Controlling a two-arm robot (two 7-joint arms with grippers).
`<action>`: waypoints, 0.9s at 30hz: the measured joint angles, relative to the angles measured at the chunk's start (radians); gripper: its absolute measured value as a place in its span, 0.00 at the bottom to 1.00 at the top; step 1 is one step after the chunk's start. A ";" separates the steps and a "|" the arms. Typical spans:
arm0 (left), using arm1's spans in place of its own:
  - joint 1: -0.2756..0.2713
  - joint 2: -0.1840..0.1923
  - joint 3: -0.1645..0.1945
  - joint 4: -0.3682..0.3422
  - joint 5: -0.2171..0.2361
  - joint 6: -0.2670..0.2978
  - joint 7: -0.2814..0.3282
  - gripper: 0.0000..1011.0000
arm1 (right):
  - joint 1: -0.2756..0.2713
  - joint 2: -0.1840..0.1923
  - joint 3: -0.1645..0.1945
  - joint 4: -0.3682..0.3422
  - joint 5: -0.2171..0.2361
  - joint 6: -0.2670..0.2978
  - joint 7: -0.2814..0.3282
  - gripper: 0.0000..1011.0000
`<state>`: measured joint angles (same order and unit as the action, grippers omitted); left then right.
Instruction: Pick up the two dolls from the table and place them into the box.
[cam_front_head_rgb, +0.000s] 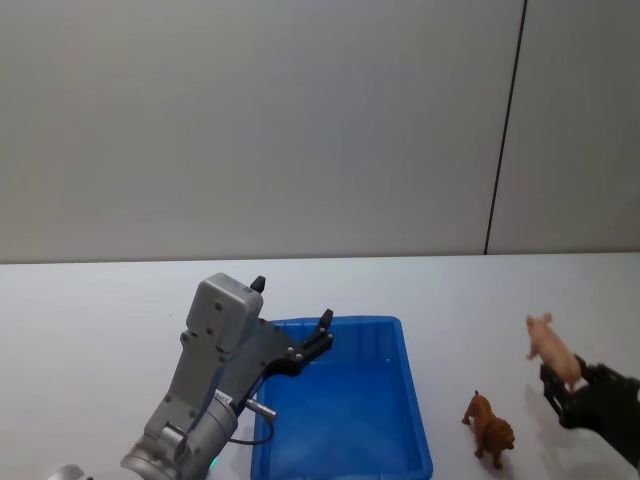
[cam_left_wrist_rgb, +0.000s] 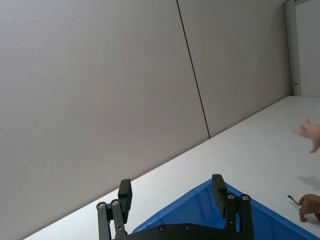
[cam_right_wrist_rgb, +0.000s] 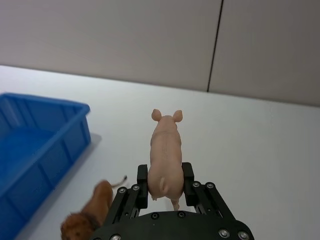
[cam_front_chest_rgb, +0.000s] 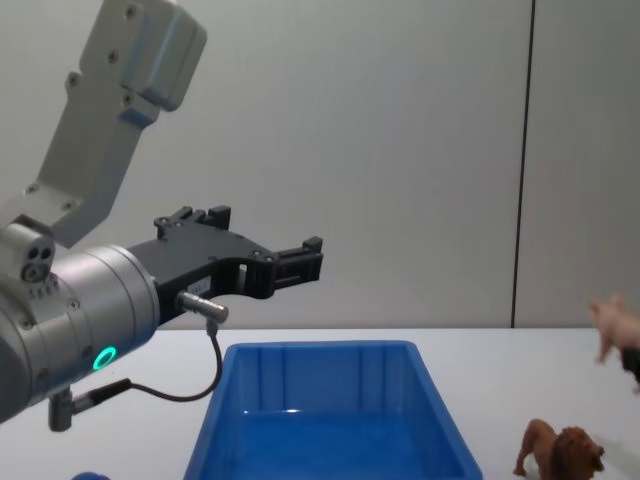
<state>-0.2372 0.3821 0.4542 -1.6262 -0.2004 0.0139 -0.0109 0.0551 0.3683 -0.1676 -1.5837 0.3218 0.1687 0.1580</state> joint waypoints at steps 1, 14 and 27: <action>0.000 0.000 0.000 0.000 0.000 0.000 0.000 0.99 | 0.005 -0.001 0.000 -0.002 -0.001 -0.002 0.007 0.38; 0.000 0.000 0.000 0.000 0.000 0.000 0.000 0.99 | 0.096 -0.041 -0.027 -0.017 -0.017 0.025 0.129 0.37; 0.000 0.000 0.000 0.000 0.000 0.000 0.000 0.99 | 0.202 -0.124 -0.092 0.038 -0.051 0.114 0.261 0.38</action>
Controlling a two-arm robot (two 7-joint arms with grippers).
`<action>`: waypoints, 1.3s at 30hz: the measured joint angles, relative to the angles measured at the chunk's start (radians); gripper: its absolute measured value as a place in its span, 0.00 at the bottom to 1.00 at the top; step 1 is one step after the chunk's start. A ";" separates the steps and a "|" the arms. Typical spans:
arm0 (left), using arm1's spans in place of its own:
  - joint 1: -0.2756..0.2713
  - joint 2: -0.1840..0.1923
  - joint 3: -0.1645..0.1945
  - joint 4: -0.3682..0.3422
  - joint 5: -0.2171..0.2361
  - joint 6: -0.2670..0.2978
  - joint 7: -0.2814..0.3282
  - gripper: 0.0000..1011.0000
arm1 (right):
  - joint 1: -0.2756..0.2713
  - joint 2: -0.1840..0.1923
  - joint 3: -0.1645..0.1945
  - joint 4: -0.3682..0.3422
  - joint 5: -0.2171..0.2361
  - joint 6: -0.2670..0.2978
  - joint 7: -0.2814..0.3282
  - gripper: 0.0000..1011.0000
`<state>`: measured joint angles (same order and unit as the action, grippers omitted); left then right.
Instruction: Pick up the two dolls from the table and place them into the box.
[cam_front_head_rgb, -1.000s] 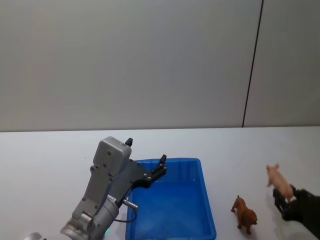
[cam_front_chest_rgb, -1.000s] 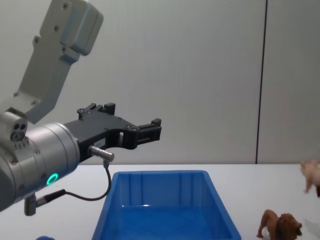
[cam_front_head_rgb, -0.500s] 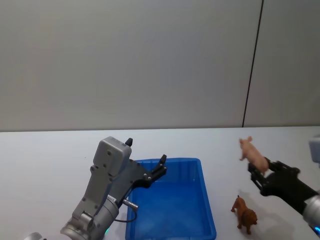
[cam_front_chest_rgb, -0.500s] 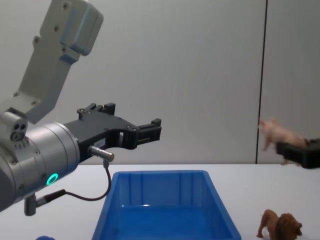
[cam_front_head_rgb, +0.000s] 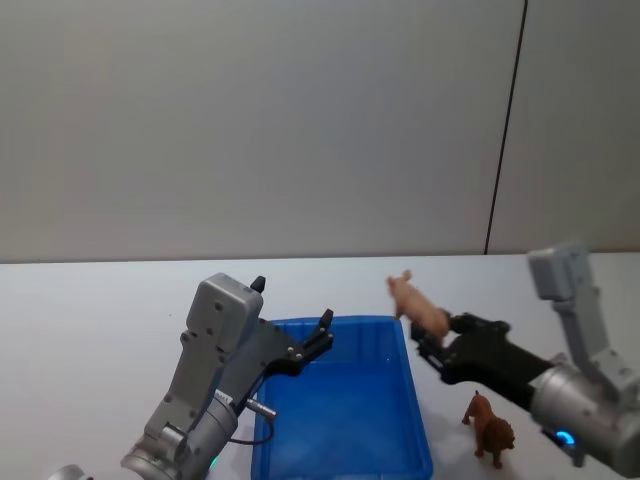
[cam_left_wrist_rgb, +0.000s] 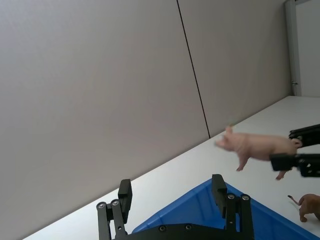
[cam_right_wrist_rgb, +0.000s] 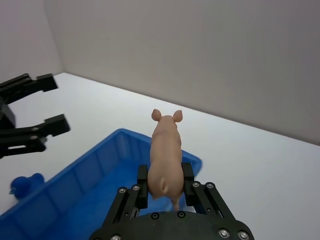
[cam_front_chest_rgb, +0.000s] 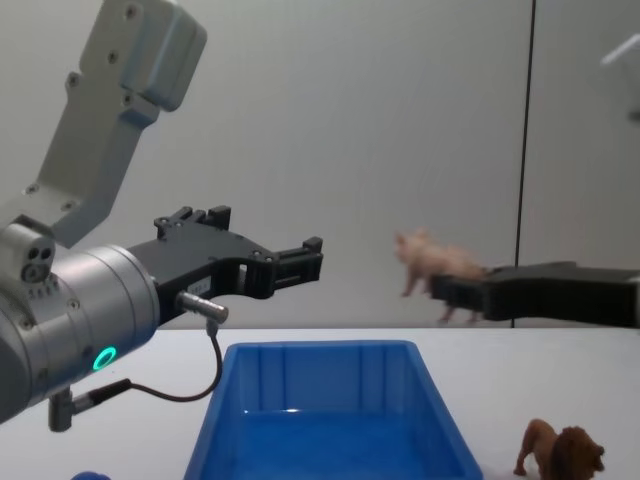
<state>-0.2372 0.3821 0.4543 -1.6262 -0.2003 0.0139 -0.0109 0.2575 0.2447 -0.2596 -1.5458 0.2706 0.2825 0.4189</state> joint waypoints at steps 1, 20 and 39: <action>0.000 0.000 0.000 0.000 0.000 0.000 0.000 0.99 | 0.011 -0.011 -0.010 0.011 -0.005 0.009 0.011 0.38; 0.000 0.000 0.000 0.000 0.000 0.000 0.000 0.99 | 0.060 -0.053 -0.055 0.073 -0.051 0.025 0.059 0.89; 0.000 0.000 0.000 0.000 0.000 0.000 0.000 0.99 | -0.034 0.032 0.001 -0.002 0.016 0.021 -0.064 0.99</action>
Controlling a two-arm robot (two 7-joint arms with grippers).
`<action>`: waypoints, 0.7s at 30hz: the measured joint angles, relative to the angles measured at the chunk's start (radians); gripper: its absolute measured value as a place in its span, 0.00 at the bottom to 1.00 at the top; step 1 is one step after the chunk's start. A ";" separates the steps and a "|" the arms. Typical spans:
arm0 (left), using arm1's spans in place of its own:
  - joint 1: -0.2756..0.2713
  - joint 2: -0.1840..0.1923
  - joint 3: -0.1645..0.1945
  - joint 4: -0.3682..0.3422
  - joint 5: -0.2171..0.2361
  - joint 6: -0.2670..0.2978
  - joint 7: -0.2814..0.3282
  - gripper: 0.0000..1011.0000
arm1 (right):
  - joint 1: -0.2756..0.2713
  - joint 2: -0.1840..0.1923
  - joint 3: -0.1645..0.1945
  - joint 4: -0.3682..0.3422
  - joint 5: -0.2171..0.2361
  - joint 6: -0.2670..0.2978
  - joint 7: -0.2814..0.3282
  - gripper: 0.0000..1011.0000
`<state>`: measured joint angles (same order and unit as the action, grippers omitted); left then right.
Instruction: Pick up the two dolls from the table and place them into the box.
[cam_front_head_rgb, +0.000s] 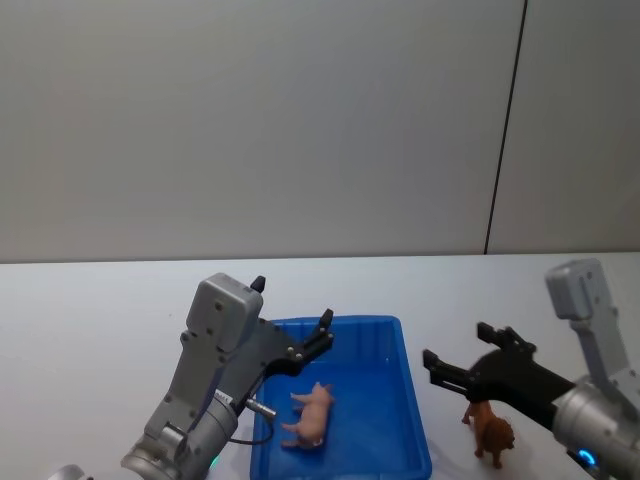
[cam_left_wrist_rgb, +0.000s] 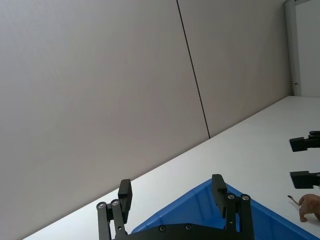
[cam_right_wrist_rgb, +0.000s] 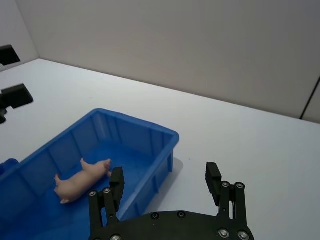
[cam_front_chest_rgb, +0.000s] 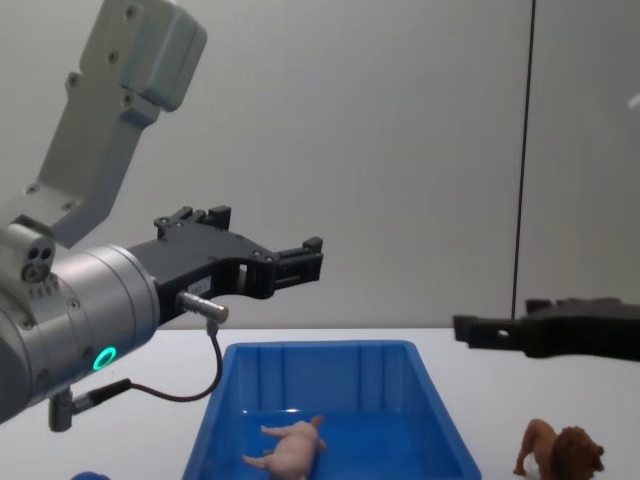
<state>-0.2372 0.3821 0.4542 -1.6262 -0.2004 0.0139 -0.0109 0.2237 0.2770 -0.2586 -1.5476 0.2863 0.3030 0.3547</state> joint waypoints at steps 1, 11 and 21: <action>0.000 0.000 0.000 0.000 0.000 0.000 0.000 0.99 | -0.012 0.009 0.005 -0.009 0.007 0.005 -0.007 0.99; 0.000 0.000 0.000 0.000 0.000 0.000 0.000 0.99 | -0.070 0.052 0.024 -0.049 0.043 0.053 -0.031 0.99; 0.000 0.000 0.000 0.000 0.000 0.000 0.000 0.99 | -0.108 0.072 0.027 -0.052 0.070 0.104 -0.036 0.99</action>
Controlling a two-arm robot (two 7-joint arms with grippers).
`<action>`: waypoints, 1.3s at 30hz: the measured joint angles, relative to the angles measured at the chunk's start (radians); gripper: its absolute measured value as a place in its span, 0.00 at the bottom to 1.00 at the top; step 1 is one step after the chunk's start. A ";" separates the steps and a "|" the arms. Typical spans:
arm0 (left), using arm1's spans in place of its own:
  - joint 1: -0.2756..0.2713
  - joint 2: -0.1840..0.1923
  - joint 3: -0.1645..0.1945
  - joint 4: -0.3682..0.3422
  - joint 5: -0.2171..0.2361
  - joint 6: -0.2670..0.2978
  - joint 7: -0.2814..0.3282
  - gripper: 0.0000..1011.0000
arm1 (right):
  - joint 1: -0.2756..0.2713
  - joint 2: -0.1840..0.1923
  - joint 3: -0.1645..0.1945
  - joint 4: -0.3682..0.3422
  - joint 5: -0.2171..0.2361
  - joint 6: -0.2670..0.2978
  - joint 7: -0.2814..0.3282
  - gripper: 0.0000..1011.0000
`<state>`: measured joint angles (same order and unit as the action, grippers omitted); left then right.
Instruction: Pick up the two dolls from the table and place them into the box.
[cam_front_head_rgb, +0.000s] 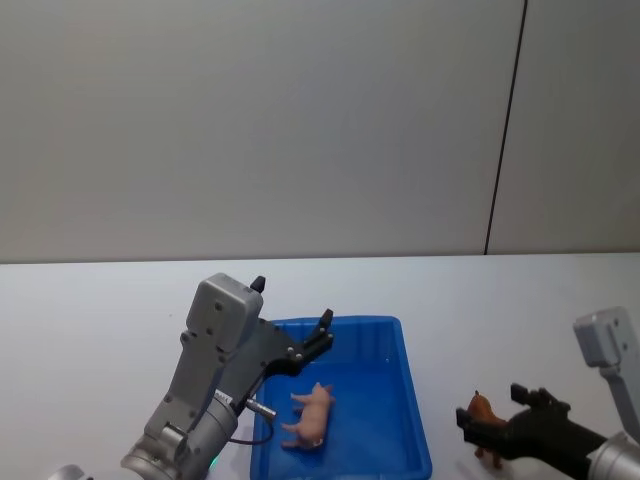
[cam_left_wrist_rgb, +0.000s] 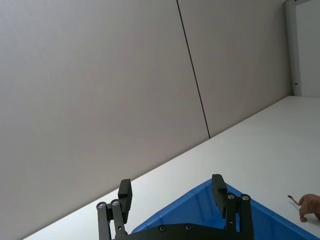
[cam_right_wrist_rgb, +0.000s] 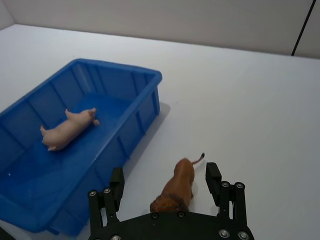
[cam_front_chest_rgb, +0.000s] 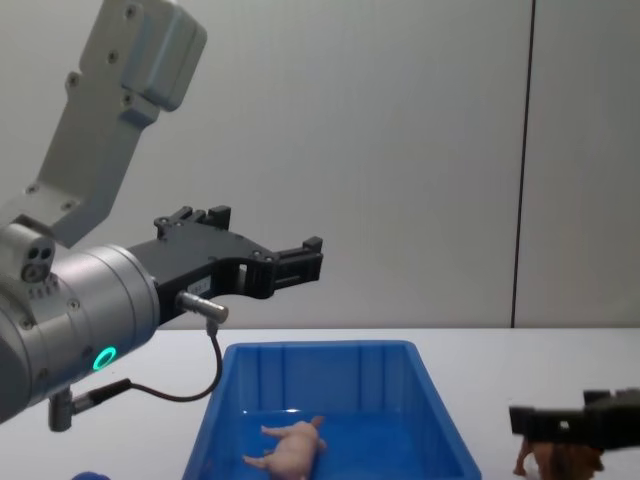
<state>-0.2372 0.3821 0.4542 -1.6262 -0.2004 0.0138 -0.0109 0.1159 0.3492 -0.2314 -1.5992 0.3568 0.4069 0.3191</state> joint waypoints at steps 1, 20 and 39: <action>0.000 0.000 0.000 0.000 0.000 0.000 0.000 0.99 | -0.002 0.000 0.000 0.001 0.001 0.002 0.000 0.99; 0.000 0.000 0.000 0.000 0.000 0.000 0.000 0.99 | -0.017 -0.006 -0.011 0.050 0.006 0.008 -0.038 0.68; 0.000 0.000 0.000 0.000 0.000 0.000 0.000 0.99 | -0.003 -0.010 -0.013 0.034 -0.029 -0.076 -0.047 0.44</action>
<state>-0.2372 0.3821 0.4542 -1.6262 -0.2004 0.0138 -0.0109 0.1129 0.3393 -0.2442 -1.5653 0.3274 0.3314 0.2721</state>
